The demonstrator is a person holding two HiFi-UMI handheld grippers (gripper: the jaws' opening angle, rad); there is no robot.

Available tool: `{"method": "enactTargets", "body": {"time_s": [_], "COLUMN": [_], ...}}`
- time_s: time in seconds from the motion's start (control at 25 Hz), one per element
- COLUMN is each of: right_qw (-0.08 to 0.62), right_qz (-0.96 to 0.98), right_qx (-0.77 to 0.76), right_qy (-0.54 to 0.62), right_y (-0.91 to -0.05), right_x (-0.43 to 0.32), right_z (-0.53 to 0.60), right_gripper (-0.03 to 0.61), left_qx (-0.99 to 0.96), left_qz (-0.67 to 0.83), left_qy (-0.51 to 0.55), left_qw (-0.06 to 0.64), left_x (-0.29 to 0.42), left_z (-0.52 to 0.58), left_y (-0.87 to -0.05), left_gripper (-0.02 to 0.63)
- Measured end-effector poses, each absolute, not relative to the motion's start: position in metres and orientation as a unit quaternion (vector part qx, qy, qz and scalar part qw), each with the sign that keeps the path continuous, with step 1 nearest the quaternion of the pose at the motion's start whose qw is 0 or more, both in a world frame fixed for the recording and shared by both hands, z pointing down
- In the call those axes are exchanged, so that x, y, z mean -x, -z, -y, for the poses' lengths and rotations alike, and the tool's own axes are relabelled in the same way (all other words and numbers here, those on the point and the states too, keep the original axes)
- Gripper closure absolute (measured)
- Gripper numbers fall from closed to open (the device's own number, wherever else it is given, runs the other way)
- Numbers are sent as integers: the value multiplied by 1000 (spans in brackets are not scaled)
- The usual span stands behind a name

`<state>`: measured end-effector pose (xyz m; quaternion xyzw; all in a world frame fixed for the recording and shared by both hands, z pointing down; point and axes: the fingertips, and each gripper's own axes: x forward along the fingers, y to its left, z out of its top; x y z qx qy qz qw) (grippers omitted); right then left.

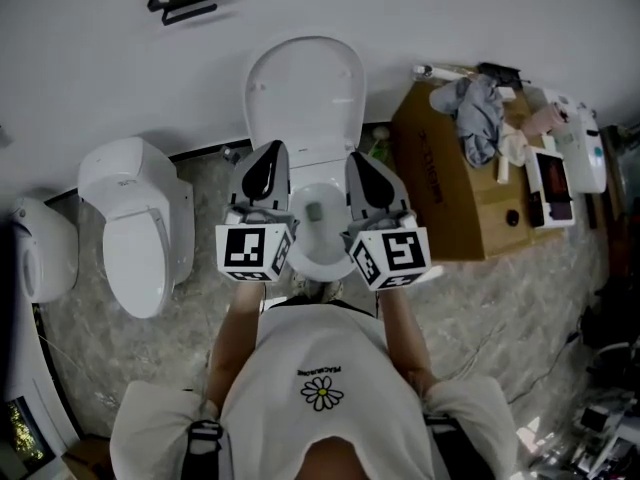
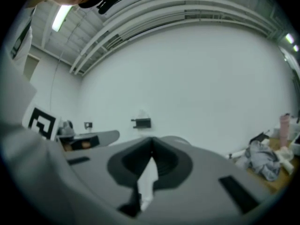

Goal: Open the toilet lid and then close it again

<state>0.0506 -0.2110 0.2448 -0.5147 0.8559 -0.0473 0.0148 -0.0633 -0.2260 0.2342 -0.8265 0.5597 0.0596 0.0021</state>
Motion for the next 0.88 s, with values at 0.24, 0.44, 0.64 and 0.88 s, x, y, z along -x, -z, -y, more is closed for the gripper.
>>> {"method": "enactTargets", "body": {"time_s": [0.24,0.44,0.64,0.88], "right_qw": [19,8,19,-33], "right_qz": [-843,-845,-847,-865], "right_qx": [532,528,525,500], "right_qy": [73,81,82,26], "right_y": [-258,-269,-270,-253], "right_x": [-68,-73,-71,-52], "right_z": [207,205,225,304], "right_gripper": [549,548,548,545], "left_qx": [823,816,808,806], "left_qz": [-565,-575,-588,-591], "left_qy": [-63,-56,-43,-23], "left_qw": [-13,-1,8,18], "left_x": [64,72,80,97], "left_z": [217,221,235,296], "left_y": [-240,-241,-245,-240], "left_gripper": [589,589,588,476]}}
